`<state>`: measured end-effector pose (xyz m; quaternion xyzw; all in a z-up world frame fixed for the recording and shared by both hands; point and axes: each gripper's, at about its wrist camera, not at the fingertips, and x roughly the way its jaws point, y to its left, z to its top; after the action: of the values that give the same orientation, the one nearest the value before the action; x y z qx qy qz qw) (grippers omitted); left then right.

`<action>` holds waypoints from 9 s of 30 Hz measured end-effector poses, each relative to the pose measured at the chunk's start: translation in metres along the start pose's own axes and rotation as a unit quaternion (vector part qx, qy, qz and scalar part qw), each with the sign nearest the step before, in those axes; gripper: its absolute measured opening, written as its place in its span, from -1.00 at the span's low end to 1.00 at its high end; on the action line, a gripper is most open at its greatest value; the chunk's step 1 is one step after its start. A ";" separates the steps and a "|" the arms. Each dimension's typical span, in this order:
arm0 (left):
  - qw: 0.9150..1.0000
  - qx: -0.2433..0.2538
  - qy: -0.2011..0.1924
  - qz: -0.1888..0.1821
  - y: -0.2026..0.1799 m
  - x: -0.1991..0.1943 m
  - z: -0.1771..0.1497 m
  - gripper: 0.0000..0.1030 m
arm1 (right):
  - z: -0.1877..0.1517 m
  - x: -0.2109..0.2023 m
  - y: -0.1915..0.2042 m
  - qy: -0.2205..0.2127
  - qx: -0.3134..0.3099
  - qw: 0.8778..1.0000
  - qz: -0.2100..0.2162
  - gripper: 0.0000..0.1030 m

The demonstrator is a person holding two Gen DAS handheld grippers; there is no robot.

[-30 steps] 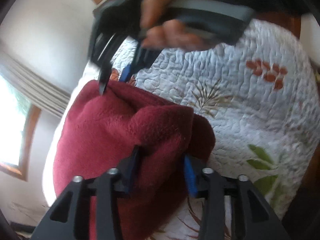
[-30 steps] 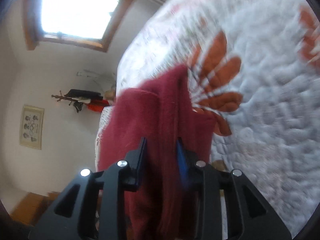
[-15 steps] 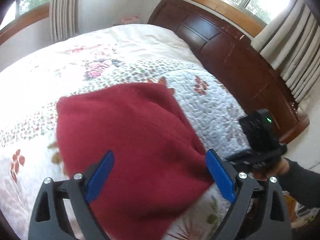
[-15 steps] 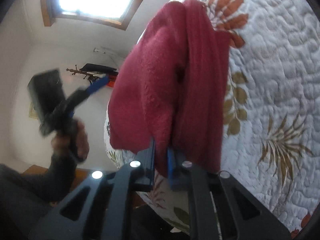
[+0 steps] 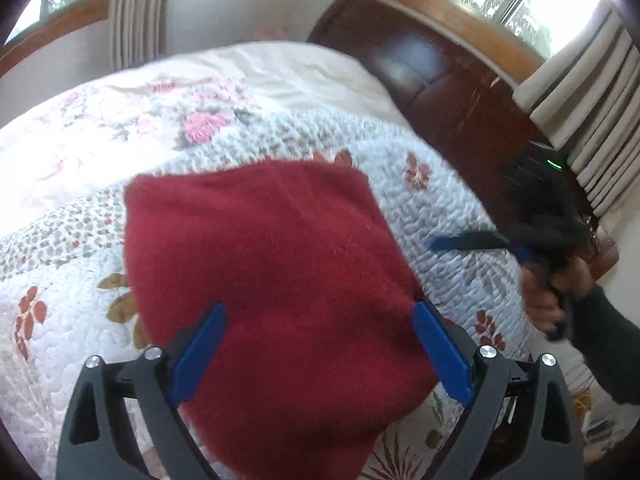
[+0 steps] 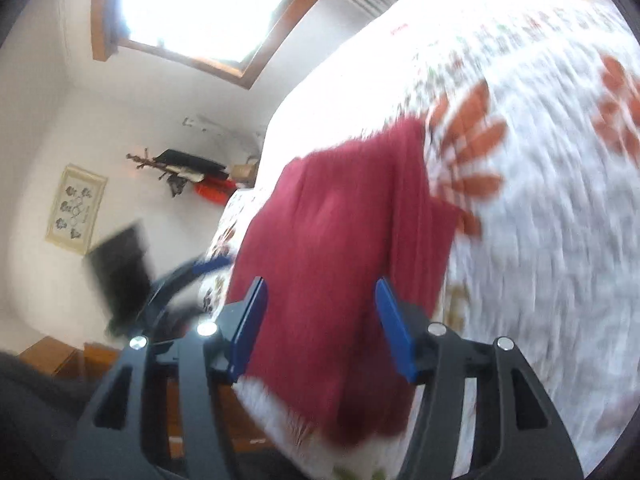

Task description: Fold small clothes

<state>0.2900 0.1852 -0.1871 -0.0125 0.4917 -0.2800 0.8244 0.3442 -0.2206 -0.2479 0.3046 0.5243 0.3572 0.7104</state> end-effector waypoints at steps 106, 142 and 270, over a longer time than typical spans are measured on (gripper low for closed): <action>0.956 0.221 0.154 -0.119 -0.056 0.031 -0.053 0.84 | 0.008 0.041 0.031 -0.052 -0.022 0.995 -0.082 -0.52; 0.932 -0.296 0.064 -0.199 0.137 0.011 -0.047 0.92 | -0.005 0.109 -0.042 0.100 0.123 0.985 0.065 0.80; 0.947 -0.238 -0.069 0.207 -0.067 -0.333 -0.231 0.93 | -0.288 0.085 0.433 -0.099 -0.190 0.899 -0.383 0.94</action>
<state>-0.0484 0.3455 -0.0193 -0.1254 0.4773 0.0233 0.8694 0.0023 0.1088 -0.0191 -0.0268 0.4500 0.1182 0.8848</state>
